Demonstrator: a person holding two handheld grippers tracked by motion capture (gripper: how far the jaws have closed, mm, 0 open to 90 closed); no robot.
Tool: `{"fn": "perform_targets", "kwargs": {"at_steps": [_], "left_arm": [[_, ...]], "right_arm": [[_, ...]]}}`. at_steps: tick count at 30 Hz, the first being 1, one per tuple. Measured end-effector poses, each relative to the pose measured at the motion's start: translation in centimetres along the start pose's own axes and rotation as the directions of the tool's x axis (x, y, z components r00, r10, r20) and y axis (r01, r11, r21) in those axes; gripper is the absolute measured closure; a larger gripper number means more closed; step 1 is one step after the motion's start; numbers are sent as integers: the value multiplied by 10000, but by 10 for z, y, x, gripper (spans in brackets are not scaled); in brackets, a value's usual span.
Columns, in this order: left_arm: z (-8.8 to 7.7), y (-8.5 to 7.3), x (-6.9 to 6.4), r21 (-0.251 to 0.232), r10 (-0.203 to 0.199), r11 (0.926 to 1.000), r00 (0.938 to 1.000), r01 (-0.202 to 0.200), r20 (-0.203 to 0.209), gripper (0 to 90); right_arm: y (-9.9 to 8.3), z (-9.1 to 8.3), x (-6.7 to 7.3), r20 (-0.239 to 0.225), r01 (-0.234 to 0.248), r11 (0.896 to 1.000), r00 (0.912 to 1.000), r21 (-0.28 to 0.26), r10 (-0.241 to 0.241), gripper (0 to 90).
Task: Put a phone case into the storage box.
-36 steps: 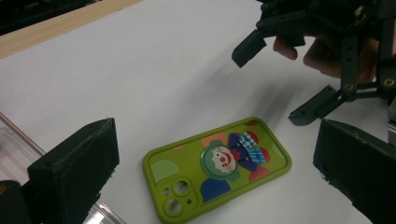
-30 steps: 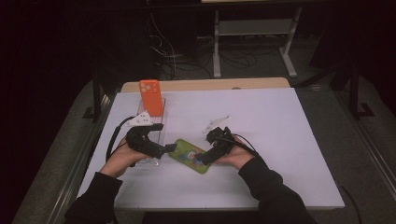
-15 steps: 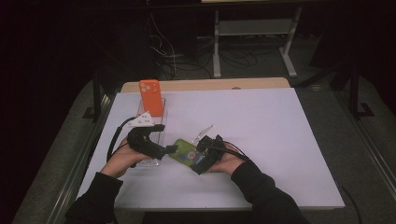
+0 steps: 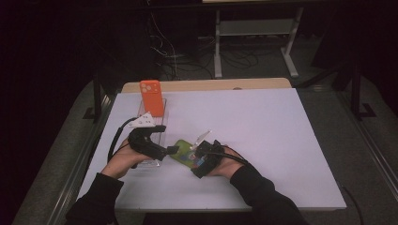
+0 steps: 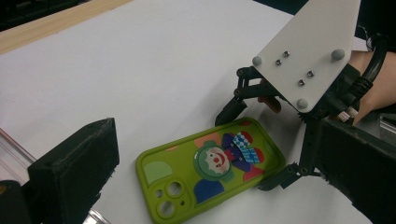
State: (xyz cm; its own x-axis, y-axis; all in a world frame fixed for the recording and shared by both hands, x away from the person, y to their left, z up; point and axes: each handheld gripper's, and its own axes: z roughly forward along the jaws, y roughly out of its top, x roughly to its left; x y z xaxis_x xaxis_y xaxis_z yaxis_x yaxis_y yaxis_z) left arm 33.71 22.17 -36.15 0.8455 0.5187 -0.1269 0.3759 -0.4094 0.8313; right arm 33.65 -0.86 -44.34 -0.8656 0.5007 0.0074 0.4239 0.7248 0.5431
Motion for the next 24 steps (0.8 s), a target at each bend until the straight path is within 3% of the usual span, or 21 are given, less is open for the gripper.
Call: {"fn": "perform_targets", "kwargs": {"at_steps": [15,24], "left_arm": [[1,0,1,72,56,10000,10000,-56,-8,0],[8,5,-3,157,407,9990,9989,-411,219,0]], "right_arm": [[1,-4,-1,-3,-239,9997,9997,90,239,155],[-7,-35,-27,-244,-144,9993,9996,-333,136,154]]}}
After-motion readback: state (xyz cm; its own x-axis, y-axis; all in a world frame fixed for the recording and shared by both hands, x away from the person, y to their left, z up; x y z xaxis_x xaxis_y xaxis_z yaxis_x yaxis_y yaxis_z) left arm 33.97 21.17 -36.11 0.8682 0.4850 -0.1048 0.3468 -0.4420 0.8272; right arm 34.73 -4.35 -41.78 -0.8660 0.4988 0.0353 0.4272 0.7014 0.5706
